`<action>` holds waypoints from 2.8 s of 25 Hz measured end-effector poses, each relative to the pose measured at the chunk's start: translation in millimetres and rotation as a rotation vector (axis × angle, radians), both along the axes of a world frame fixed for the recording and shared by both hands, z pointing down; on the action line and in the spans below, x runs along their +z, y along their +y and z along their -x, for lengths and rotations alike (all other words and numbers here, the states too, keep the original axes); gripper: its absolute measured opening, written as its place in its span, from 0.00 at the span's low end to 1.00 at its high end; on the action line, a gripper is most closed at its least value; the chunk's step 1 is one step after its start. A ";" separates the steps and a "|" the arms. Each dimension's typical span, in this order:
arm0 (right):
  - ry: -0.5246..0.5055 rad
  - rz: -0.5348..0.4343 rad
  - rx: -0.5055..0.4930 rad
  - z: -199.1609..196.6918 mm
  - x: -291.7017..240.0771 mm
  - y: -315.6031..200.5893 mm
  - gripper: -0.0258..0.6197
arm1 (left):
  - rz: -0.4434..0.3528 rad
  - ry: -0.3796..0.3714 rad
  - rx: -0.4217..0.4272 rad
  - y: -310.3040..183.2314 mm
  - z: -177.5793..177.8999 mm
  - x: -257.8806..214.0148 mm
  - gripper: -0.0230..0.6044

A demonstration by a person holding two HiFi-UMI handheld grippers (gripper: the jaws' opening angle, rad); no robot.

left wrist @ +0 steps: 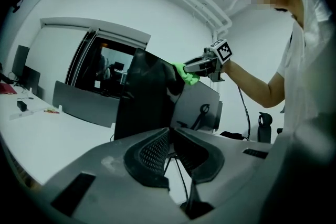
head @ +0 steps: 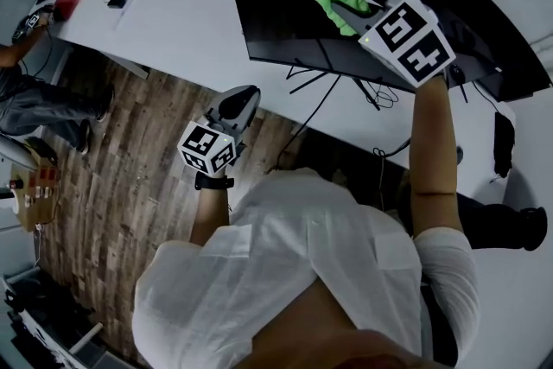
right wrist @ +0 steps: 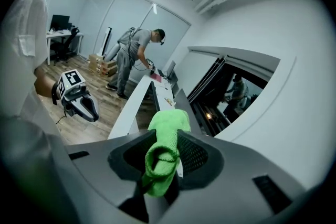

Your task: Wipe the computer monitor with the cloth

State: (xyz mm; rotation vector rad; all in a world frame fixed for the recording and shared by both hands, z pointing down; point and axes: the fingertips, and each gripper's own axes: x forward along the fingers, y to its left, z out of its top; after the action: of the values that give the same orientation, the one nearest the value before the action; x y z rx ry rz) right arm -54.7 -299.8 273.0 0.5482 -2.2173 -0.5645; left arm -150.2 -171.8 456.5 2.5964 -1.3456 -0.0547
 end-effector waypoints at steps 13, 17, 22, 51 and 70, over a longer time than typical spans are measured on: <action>-0.016 -0.013 0.126 -144.5 -4.2 -6.7 0.49 | -0.025 0.035 0.070 -30.7 -110.8 -15.1 0.09; -0.001 -0.029 0.163 -188.5 -6.3 -9.1 0.49 | -0.017 0.062 0.096 -35.4 -151.3 -11.7 0.09; -0.006 -0.045 0.213 -246.0 -7.9 -12.7 0.49 | 0.000 0.078 0.113 -40.4 -191.0 -3.3 0.09; -0.870 0.112 0.525 -457.0 17.7 -18.5 0.47 | 0.035 0.061 0.146 -20.2 -275.4 12.9 0.09; -0.417 0.221 0.536 -444.0 193.0 -16.7 0.45 | 0.056 0.049 0.113 -10.3 -278.3 21.7 0.09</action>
State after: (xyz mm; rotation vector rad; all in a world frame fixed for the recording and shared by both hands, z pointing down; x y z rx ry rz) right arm 389.3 -316.5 465.9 1.1717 -2.3280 0.0853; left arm 128.1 -182.1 478.2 2.6015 -1.1653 -0.0609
